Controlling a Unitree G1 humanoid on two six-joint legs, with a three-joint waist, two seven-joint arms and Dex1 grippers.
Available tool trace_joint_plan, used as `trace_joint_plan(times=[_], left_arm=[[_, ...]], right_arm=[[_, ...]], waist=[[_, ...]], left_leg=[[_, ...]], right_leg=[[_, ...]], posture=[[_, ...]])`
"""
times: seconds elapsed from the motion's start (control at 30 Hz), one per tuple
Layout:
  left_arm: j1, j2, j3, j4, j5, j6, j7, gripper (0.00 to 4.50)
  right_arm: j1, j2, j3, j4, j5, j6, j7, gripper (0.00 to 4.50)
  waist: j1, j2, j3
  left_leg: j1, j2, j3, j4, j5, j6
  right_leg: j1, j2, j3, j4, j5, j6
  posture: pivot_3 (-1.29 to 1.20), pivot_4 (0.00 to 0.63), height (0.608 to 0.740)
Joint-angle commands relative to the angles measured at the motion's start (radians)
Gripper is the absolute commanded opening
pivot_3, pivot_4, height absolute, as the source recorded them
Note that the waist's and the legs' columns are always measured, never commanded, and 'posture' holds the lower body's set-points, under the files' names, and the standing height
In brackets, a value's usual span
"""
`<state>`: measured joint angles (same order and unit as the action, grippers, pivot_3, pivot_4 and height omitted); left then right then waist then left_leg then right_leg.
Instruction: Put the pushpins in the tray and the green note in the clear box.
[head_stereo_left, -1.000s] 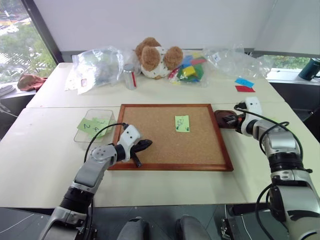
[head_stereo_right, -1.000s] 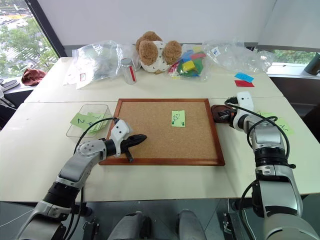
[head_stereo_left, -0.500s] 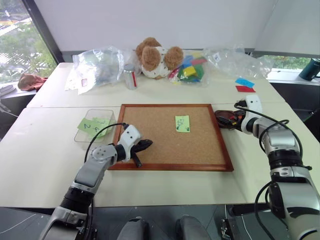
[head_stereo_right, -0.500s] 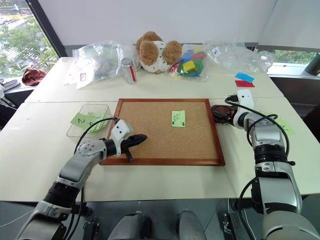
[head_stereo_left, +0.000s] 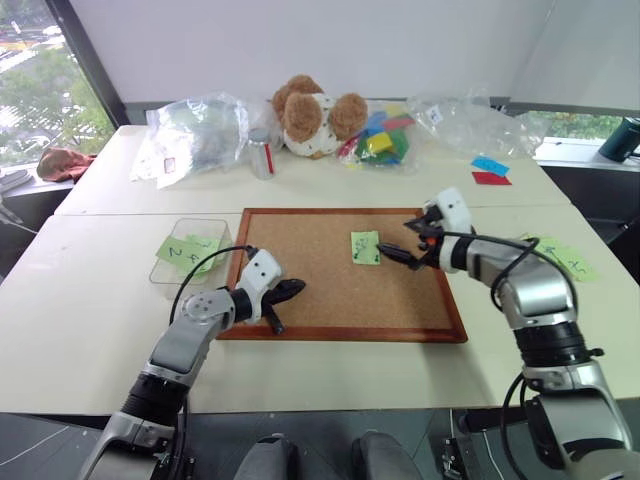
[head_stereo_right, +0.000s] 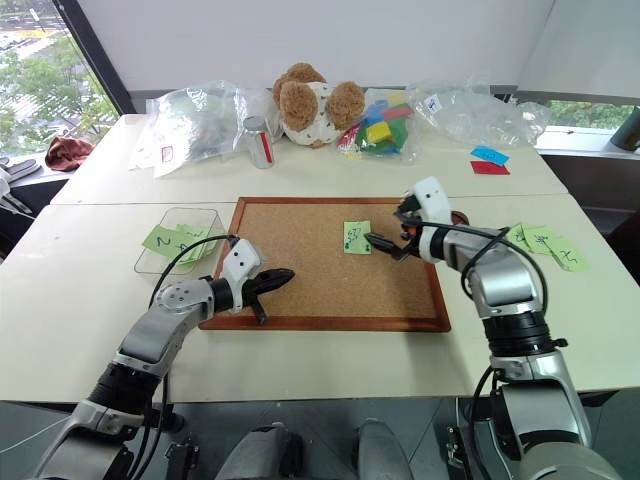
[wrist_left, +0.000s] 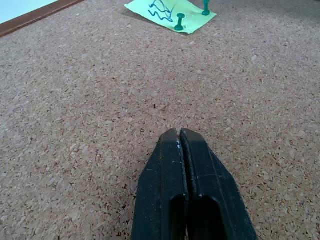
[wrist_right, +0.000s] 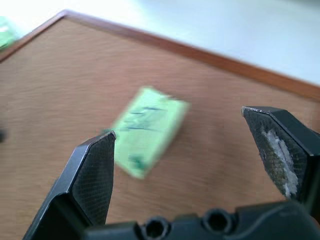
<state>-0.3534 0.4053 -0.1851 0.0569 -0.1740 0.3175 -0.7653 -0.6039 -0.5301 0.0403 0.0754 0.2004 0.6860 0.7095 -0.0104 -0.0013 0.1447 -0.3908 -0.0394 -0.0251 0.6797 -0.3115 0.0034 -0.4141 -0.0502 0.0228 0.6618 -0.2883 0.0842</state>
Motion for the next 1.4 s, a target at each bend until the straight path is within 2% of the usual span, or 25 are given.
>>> trace_joint_plan(times=[0.03,0.6,0.7,0.77,0.87,0.93,1.1,1.17,1.4], left_arm=[[0.028,0.009,-0.023,0.026,0.027,0.025,-0.002,0.00],[0.036,0.012,-0.022,0.018,0.026,0.028,-0.001,0.00],[0.036,0.011,-0.023,0.018,0.026,0.028,0.000,0.00],[0.036,0.011,-0.022,0.019,0.026,0.028,0.001,0.00],[0.036,0.011,-0.022,0.018,0.026,0.029,0.001,0.00],[0.036,0.011,-0.023,0.018,0.026,0.029,0.001,0.00],[0.040,0.011,-0.023,0.014,0.026,0.030,0.002,0.00],[0.042,0.011,-0.024,0.013,0.026,0.030,0.002,0.00],[0.043,0.008,-0.025,0.013,0.026,0.030,0.005,0.00]], right_arm=[[0.004,0.003,0.011,-0.032,-0.016,-0.021,-0.025,4.42],[0.024,0.038,0.060,0.007,-0.048,-0.074,-0.044,4.42],[0.024,0.042,0.060,0.018,-0.051,-0.081,-0.046,3.64],[0.023,0.042,0.061,0.024,-0.053,-0.082,-0.047,2.78],[0.024,0.045,0.060,0.029,-0.051,-0.084,-0.045,2.78],[0.024,0.046,0.062,0.033,-0.055,-0.086,-0.046,2.36],[0.026,0.053,0.060,0.037,-0.054,-0.087,-0.047,2.36],[0.025,0.054,0.063,0.041,-0.063,-0.088,-0.054,1.89],[0.021,0.058,0.067,0.054,-0.064,-0.088,-0.049,1.89]], waist=[[0.000,0.000,0.000],[-0.002,0.000,0.000],[-0.002,0.000,0.000],[-0.002,0.000,0.000],[-0.002,0.000,0.000],[-0.002,0.000,0.000],[-0.002,0.000,0.000],[-0.002,0.000,0.000],[-0.003,0.000,0.000]], left_leg=[[0.000,0.000,0.000,0.000,0.000,0.000],[0.000,0.000,0.000,0.000,0.000,0.000],[0.000,0.000,0.000,0.000,0.000,0.000],[0.000,0.000,0.000,0.000,0.000,0.000],[0.000,0.000,0.000,0.000,0.000,0.000],[0.000,0.000,0.000,0.000,0.000,0.000],[0.000,0.000,0.000,0.000,0.000,0.000],[0.000,0.000,0.000,0.000,0.000,0.000],[0.000,0.000,0.000,0.000,0.000,0.000]], right_leg=[[0.000,0.000,0.000,0.000,0.000,0.000],[0.000,0.000,0.000,-0.001,0.000,0.000],[0.000,0.000,0.000,-0.001,0.000,0.000],[0.000,0.000,0.000,-0.001,0.000,0.000],[0.000,0.000,0.000,-0.001,0.000,0.000],[0.000,0.000,0.000,-0.001,0.000,0.000],[0.000,0.000,0.000,-0.001,0.000,0.000],[0.000,0.000,0.000,-0.001,0.000,0.000],[0.000,0.000,0.000,-0.001,0.000,0.000]], posture=[[0.00,0.150,0.740],[0.00,0.150,0.740],[0.00,0.150,0.740],[0.00,0.150,0.740],[0.00,0.150,0.740],[0.00,0.150,0.740],[0.00,0.150,0.740],[0.00,0.150,0.740],[0.00,0.150,0.740]])
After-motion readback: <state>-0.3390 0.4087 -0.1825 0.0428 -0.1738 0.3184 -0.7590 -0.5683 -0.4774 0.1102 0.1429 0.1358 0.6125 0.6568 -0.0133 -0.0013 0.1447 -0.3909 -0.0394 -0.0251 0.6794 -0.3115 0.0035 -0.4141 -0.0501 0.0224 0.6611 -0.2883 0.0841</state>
